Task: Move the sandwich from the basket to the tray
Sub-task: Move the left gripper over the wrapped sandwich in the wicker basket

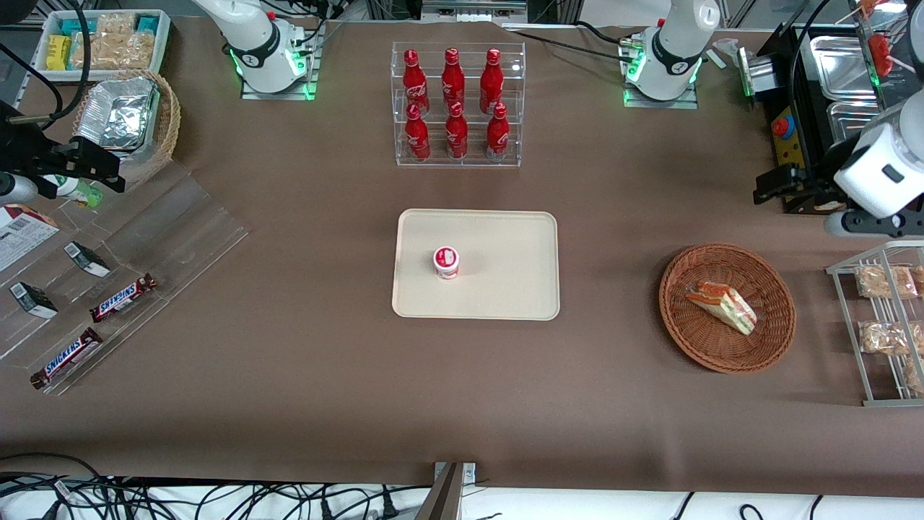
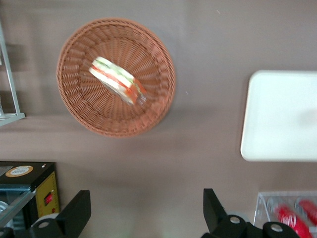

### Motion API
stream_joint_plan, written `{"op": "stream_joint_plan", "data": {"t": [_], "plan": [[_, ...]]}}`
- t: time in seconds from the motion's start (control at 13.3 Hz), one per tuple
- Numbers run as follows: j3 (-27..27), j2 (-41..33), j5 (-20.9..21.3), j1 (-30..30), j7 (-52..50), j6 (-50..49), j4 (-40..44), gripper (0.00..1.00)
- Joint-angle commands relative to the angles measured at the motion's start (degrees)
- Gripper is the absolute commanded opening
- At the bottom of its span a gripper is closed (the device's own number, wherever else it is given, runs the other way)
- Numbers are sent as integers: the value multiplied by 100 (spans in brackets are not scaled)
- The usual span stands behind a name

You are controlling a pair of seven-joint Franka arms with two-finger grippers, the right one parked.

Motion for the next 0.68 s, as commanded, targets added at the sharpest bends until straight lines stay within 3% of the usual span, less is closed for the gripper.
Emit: {"op": "stream_joint_plan", "data": {"t": [0.0, 0.6], "plan": [[16, 516, 221, 105, -420, 395, 139, 100], [43, 1353, 485, 307, -2739, 1897, -361, 100]]}}
